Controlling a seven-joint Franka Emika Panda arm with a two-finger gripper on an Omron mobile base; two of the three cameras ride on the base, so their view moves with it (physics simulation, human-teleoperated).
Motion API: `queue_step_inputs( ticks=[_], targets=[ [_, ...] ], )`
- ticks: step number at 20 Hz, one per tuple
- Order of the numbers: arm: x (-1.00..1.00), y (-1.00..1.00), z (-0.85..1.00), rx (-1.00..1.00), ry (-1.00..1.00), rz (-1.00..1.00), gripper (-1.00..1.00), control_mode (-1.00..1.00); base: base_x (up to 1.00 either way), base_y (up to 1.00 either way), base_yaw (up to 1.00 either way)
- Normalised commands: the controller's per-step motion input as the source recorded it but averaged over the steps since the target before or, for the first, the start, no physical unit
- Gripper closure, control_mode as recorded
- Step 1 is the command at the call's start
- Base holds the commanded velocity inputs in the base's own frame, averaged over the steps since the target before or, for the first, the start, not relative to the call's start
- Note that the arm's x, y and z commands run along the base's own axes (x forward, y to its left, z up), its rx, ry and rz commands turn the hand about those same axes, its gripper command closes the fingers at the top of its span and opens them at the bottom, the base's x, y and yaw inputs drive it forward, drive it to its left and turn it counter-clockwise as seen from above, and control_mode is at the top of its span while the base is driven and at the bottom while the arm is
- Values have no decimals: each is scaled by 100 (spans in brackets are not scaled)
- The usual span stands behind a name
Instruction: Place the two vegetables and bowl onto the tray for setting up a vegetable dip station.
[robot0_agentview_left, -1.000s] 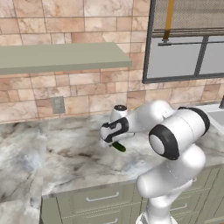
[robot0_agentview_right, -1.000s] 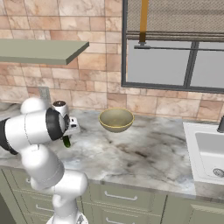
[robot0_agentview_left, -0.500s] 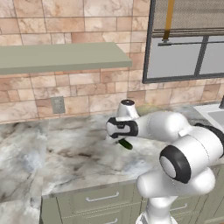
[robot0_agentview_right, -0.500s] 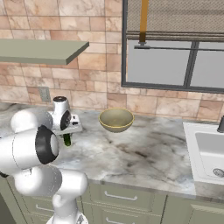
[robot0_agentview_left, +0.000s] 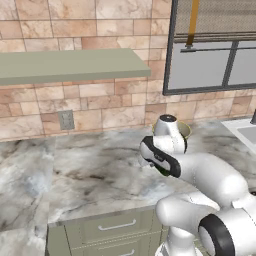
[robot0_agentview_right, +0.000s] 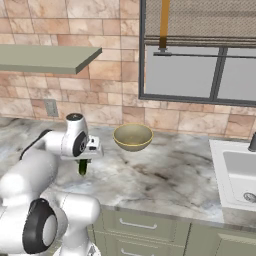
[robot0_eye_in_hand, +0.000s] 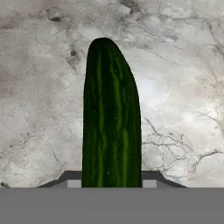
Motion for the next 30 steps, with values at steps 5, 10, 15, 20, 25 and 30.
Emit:
queue_step_inputs(
  ticks=[5, 10, 15, 20, 25, 30],
  targets=[
    [-45, -53, 35, 0, 0, -26, 100, -100, 0, 0, 0],
    [-36, -60, 32, 0, 0, -27, 100, -100, 0, 0, 0],
    [-4, -46, 34, 0, 0, -17, 100, -100, 0, 0, 0],
    [0, -26, 37, 0, 0, -9, 100, -100, 0, 0, 0],
    [15, 0, 20, 0, 0, 0, 100, -100, 0, 0, 0],
    [5, 0, 14, 0, 0, 4, 100, -100, 0, 0, 0]
  ],
)
